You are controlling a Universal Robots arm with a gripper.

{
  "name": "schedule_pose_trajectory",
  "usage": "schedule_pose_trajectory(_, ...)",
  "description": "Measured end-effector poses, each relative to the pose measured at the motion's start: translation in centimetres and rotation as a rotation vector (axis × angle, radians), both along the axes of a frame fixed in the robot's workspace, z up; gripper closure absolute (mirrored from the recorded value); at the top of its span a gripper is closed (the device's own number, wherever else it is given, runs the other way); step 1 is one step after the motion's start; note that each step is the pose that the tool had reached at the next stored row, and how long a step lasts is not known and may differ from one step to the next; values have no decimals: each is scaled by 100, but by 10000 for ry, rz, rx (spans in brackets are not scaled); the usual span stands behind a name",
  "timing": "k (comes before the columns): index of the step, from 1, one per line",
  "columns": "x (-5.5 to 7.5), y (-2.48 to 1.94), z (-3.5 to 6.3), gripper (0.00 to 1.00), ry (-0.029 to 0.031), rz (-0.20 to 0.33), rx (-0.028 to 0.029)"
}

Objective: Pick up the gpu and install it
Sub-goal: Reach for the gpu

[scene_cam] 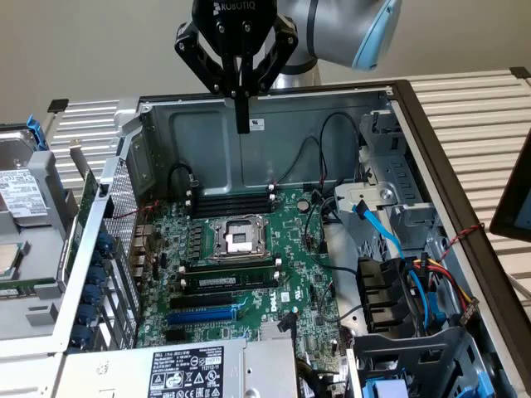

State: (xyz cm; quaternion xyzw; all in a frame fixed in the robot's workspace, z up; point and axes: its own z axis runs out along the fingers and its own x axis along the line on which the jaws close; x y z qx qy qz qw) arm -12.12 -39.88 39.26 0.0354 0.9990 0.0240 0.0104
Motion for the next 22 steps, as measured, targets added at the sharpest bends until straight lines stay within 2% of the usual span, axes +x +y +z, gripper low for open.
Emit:
schedule_pose_trajectory(5,-4,0,0,89,0,0,-1)
schedule_pose_trajectory(7,-43,0,-1,89,0,1,0)
schedule_pose_trajectory(22,-722,0,-2,89,-20,0,2)
